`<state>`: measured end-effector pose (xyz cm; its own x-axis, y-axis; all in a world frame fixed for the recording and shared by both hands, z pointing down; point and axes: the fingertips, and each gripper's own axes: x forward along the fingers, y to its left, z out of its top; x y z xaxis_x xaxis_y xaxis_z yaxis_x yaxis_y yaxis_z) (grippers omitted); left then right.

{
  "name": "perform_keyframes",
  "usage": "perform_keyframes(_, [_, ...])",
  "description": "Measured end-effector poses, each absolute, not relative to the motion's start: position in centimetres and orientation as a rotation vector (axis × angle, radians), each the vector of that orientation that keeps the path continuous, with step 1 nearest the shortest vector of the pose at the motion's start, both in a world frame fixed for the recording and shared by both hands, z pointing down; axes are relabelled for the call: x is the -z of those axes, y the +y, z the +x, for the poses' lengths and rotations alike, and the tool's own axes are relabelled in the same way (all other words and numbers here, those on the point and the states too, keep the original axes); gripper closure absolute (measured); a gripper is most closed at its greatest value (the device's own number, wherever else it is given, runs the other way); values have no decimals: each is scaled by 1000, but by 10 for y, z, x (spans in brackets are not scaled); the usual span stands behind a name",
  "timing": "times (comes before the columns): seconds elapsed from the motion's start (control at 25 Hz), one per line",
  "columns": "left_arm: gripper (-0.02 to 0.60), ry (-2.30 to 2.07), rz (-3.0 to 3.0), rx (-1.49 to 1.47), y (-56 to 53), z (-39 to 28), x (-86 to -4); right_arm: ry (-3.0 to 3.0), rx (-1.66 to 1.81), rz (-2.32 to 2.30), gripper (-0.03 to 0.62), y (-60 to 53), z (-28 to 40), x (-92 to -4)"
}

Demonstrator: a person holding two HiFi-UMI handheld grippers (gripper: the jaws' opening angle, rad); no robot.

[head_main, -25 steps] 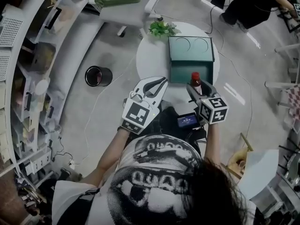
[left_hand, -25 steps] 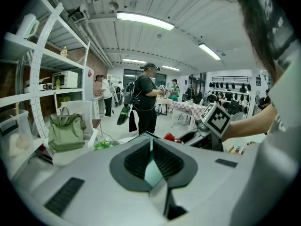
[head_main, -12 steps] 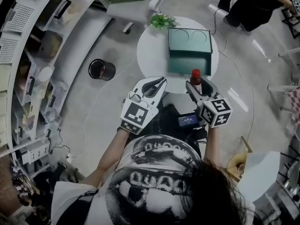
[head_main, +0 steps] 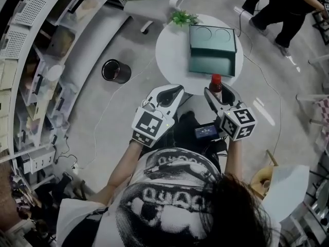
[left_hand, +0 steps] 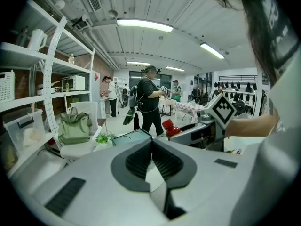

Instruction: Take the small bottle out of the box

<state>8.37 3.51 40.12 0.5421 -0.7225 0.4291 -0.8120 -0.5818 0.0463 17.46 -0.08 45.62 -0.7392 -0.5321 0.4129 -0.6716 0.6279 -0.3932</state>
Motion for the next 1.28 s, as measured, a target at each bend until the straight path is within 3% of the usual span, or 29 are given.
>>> perform_keyframes(1.28, [569,-1137,2635,-455,64,39,-380,-2592,-770,1111,372,23,122,-423])
